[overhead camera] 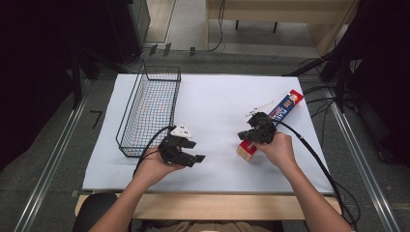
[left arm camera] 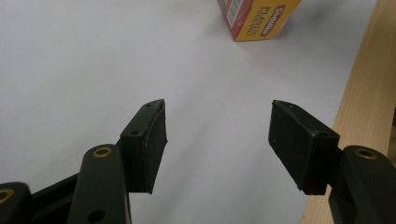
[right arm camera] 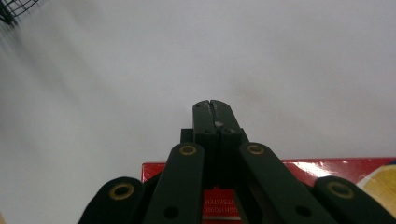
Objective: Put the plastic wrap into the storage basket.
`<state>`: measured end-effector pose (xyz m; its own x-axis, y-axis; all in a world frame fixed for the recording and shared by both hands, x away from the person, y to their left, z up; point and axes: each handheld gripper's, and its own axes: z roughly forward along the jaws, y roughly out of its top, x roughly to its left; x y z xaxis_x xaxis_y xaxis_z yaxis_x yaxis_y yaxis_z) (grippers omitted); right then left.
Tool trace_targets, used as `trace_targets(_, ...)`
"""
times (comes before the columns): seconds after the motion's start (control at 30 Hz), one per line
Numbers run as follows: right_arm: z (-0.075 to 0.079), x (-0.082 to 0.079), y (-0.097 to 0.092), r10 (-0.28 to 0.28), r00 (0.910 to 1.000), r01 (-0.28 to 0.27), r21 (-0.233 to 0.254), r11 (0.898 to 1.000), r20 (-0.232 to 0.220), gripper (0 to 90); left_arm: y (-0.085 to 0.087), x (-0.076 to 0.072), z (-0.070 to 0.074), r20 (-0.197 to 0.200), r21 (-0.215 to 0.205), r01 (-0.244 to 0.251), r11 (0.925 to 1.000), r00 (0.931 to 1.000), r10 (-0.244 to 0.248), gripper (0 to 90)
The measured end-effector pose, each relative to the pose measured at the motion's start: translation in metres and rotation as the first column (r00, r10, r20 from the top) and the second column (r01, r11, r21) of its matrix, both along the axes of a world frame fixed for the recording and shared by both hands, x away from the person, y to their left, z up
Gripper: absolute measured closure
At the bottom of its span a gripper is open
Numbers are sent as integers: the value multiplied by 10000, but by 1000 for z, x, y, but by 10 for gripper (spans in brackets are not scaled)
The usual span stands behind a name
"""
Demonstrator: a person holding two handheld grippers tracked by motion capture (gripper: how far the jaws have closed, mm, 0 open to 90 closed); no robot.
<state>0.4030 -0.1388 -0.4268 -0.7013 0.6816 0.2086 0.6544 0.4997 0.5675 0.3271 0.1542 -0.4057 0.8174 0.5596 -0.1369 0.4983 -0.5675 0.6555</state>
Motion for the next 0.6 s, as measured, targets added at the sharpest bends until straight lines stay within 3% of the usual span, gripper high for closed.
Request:
trace_targets(0.17,-1,-9,-11,35,10000,-33,253,9997,-81,900,-2,-1,0,41,15,33,10000,10000,-33,377)
trace_targets(0.6,-2,-42,-53,-106,9995,109,109,9999,-282,900,-5,-3,1,90,-26,123,9999,9999,-123,379)
